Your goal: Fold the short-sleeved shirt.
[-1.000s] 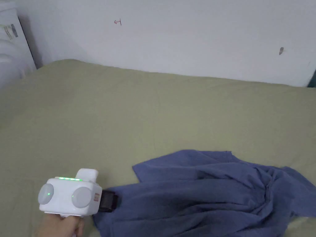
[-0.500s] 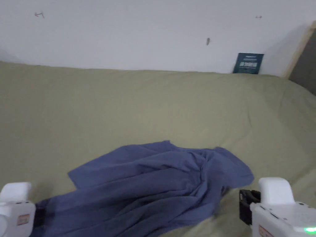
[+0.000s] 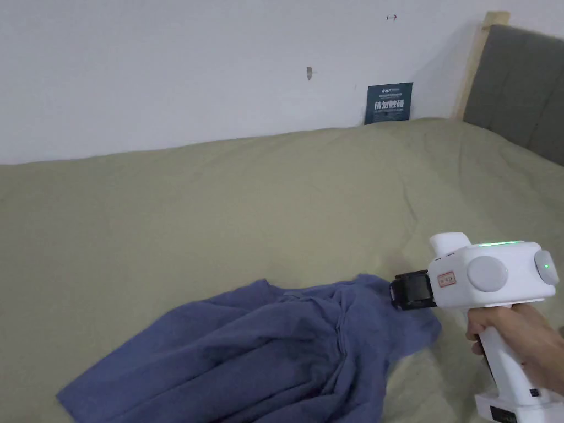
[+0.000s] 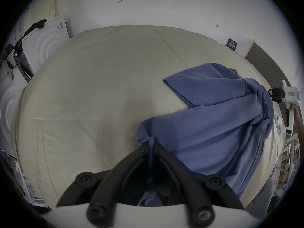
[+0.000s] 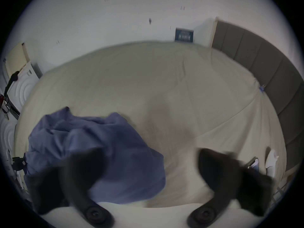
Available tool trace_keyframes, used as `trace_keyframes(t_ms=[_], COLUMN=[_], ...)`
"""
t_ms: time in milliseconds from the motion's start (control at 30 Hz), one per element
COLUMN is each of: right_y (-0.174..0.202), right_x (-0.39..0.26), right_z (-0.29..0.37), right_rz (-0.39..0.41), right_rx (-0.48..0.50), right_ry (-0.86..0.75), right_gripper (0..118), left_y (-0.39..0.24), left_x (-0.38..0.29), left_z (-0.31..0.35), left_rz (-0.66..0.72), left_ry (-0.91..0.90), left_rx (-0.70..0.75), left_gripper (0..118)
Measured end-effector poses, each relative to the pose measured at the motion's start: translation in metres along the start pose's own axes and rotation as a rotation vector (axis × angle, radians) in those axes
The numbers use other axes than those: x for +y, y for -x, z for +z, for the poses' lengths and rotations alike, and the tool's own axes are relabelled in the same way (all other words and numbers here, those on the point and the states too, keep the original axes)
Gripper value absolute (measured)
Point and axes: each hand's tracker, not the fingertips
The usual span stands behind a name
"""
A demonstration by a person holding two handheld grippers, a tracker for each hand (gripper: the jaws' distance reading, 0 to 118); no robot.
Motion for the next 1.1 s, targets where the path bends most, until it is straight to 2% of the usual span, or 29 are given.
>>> trace_keyframes(t_ms=[33, 67, 133, 200, 267, 300, 333, 367, 400, 433, 533, 667, 833, 867, 1100], right_y=[-0.002, -0.002, 0.000, 0.007, 0.011, 0.012, 0.019, 0.022, 0.024, 0.018, -0.001, 0.005, 0.017, 0.002, -0.007], right_x=[0.001, 0.001, 0.002, -0.005, -0.010, -0.009, -0.006, -0.005, -0.003, -0.004, -0.002, 0.000, -0.003, 0.005, 0.012], right_z=[-0.008, -0.010, -0.025, -0.045, -0.041, -0.036, -0.024, -0.013, -0.003, 0.001, 0.021, 0.122, 0.250, 0.238, 0.321], right_rz=[-0.003, -0.003, 0.010, 0.068, 0.067, 0.063, 0.062, 0.071, 0.084, 0.069, 0.033, 0.066, 0.051, 0.028, 0.015], right_rx=[0.009, 0.016, 0.000, -0.043, -0.049, -0.041, -0.003, 0.002, 0.029, -0.003, 0.044, 0.071, 0.117, 0.135, 0.115], right_ry=[0.009, -0.011, 0.069, 0.097, 0.063, 0.064, 0.056, 0.034, 0.014, -0.003, -0.100, -0.203, -0.349, -0.344, -0.495], right_gripper=[118, 112, 111, 107, 102, 89, 69, 1, 3, 3, 3, 3, 3, 3, 3], left_y=[-0.001, -0.003, 0.000, 0.000, 0.008, 0.008, 0.009, 0.010, 0.012, 0.014, 0.025, 0.052, 0.058, 0.060, 0.064], left_x=[0.000, 0.001, 0.002, 0.003, 0.003, 0.003, 0.004, 0.005, 0.006, 0.007, 0.010, 0.024, 0.055, 0.063, 0.113], left_z=[0.000, 0.001, -0.003, -0.005, -0.011, -0.011, -0.010, -0.009, -0.008, -0.005, 0.014, 0.072, 0.147, 0.165, 0.252], left_rz=[-0.004, -0.010, -0.010, -0.010, -0.004, -0.008, -0.013, -0.013, -0.011, -0.014, -0.002, 0.101, 0.024, 0.017, 0.027], left_ry=[0.001, 0.001, 0.005, 0.008, 0.011, 0.011, 0.013, 0.016, 0.022, 0.026, -0.014, -0.120, -0.257, -0.300, -0.450], left_rx=[0.003, 0.004, 0.004, 0.003, 0.000, 0.000, -0.002, -0.002, -0.006, -0.011, 0.037, 0.003, 0.097, 0.114, 0.162], left_gripper=[4, 4, 4, 4, 4, 4, 4, 4, 4, 4, 4, 4, 4, 4, 4])
